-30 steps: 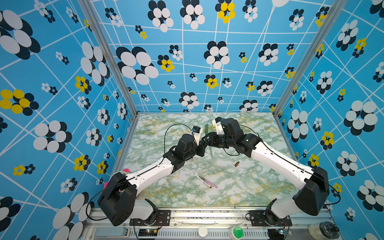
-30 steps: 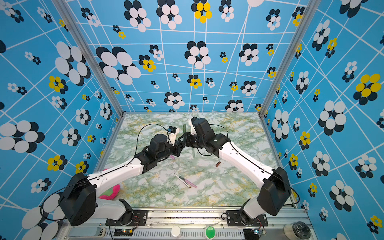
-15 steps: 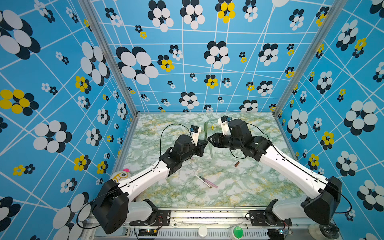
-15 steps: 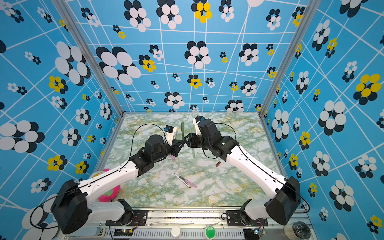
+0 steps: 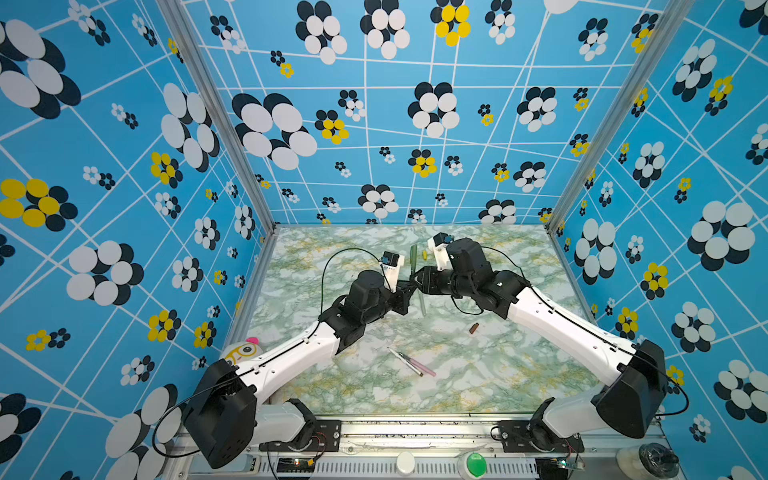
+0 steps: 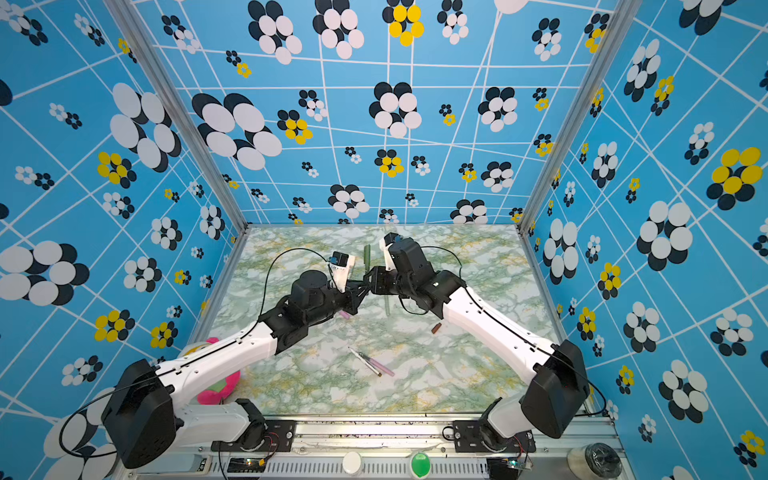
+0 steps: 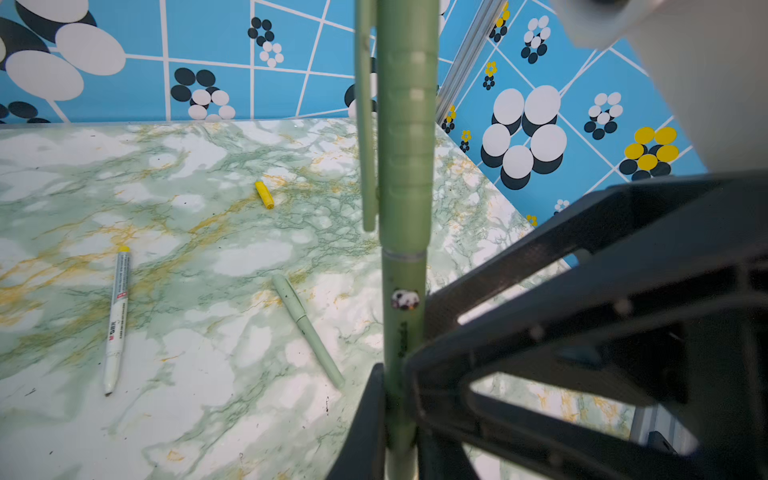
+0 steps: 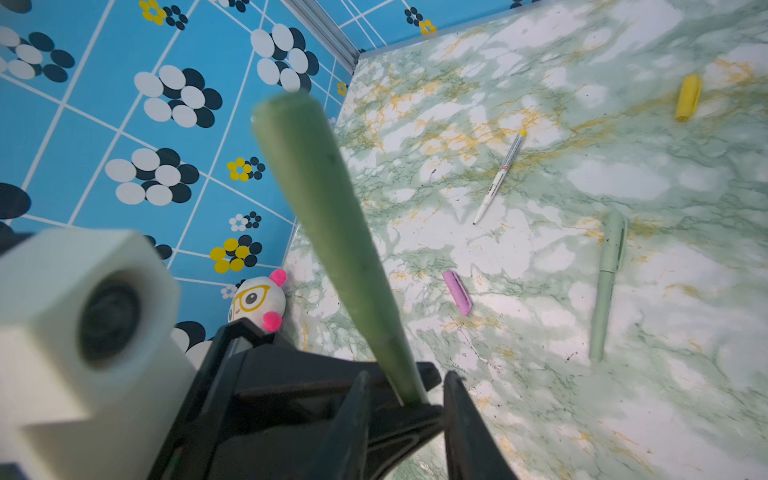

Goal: Insert the pens into the pen caps
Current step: 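Grasp the capped green pen with the right gripper while the left gripper opens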

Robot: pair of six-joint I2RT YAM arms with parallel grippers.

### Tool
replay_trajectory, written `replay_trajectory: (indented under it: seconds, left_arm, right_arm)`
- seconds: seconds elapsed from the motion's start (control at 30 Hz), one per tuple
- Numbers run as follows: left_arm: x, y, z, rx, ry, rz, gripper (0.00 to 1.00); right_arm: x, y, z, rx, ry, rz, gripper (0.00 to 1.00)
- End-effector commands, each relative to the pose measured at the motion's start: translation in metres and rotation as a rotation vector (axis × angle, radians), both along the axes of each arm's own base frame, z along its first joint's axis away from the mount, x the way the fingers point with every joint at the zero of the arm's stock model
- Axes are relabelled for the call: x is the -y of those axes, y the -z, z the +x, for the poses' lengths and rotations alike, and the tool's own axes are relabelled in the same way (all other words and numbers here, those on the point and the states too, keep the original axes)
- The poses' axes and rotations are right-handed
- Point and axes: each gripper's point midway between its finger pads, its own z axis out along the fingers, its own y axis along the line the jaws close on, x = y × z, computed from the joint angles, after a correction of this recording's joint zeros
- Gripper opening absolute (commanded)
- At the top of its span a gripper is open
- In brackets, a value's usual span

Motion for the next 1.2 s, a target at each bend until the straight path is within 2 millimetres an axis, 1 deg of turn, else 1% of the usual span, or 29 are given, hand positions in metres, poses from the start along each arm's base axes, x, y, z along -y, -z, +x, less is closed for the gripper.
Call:
replay_trajectory:
  seconds: [0.0, 0.17, 0.4, 0.47, 0.67, 0.9, 0.93, 1.0, 1.07, 1.1, 1.17]
  left_arm:
    - [0.001, -0.014, -0.006, 0.017, 0.012, -0.036, 0.0]
    - [0.001, -0.016, -0.007, 0.015, 0.012, -0.04, 0.0]
    - [0.003, -0.015, -0.008, 0.003, 0.021, -0.043, 0.0]
    - [0.003, -0.015, -0.008, 0.003, 0.019, -0.043, 0.0]
    - [0.003, -0.019, -0.007, 0.007, 0.021, -0.046, 0.0]
    - [0.007, -0.018, -0.007, -0.005, 0.032, -0.048, 0.0]
    - [0.007, -0.019, -0.008, -0.004, 0.037, -0.051, 0.05]
    - [0.006, -0.018, -0.011, -0.004, 0.043, -0.047, 0.18]
    - [0.003, -0.017, -0.018, 0.0, 0.061, -0.035, 0.45]
    - [0.0, -0.015, -0.022, -0.002, 0.064, -0.025, 0.54]
    - [-0.009, -0.011, -0.032, 0.005, 0.058, -0.005, 0.64]
  right_arm:
    - [-0.008, -0.007, 0.004, 0.029, -0.018, 0.014, 0.29]
    - [-0.01, -0.004, 0.006, 0.025, -0.019, 0.01, 0.22]
    - [-0.014, -0.002, 0.011, 0.026, -0.018, 0.009, 0.19]
    - [-0.015, -0.002, 0.013, 0.028, -0.016, 0.007, 0.18]
    - [-0.015, -0.006, 0.017, 0.04, -0.009, -0.003, 0.09]
    - [-0.008, -0.014, 0.023, 0.077, 0.037, -0.02, 0.06]
    - [-0.005, -0.016, 0.025, 0.083, 0.05, -0.026, 0.05]
    - [-0.001, -0.019, 0.027, 0.093, 0.072, -0.038, 0.05]
    - [0.005, -0.021, 0.029, 0.095, 0.099, -0.059, 0.05]
    - [0.007, -0.021, 0.031, 0.092, 0.107, -0.07, 0.04]
    - [0.013, -0.02, 0.032, 0.08, 0.124, -0.094, 0.04]
